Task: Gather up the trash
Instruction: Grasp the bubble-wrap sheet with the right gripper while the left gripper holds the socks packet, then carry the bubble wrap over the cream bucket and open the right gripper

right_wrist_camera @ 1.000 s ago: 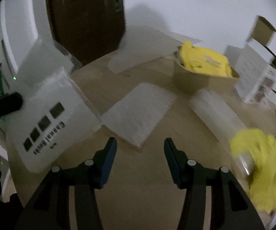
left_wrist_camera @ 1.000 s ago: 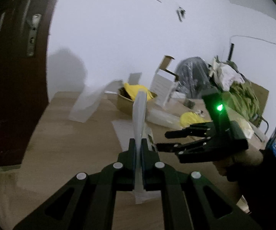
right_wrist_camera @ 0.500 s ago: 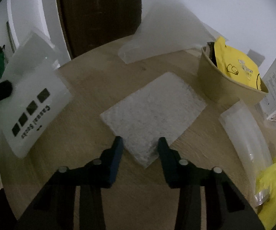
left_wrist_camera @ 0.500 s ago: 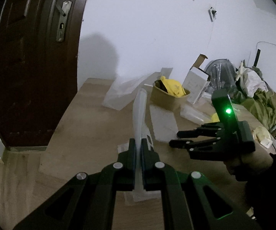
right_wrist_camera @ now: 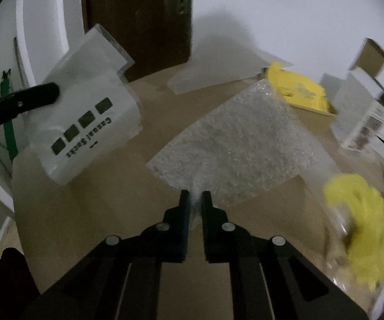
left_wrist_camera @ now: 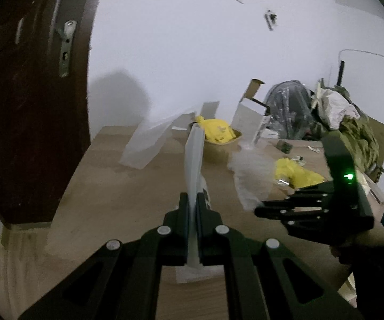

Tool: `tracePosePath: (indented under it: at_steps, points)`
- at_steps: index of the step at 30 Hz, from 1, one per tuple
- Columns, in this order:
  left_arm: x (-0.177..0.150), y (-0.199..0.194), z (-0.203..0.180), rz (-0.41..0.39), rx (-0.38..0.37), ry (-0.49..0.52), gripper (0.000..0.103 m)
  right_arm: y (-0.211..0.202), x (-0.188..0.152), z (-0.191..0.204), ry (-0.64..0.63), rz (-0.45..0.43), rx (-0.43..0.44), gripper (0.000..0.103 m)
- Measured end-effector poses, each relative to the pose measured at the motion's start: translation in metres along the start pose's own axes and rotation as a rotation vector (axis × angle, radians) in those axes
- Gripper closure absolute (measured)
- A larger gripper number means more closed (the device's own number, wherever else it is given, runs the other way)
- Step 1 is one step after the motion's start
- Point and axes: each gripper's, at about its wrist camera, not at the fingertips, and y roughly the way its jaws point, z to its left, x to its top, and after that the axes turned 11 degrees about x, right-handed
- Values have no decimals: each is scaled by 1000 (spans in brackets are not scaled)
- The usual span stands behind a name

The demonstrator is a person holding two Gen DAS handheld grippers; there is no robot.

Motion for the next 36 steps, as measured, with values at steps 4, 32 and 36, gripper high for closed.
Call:
tracePosePath:
  at_steps: [4, 32, 36]
  points:
    - [0, 1, -14, -2, -36, 21, 99, -29, -21, -1, 29, -29, -31, 95]
    - [4, -16, -157, -49, -325, 257, 99, -159, -159, -29, 249, -204, -211, 95]
    - [5, -20, -183, -58, -383, 300, 99, -177, -174, -31, 278, -226, -249, 95]
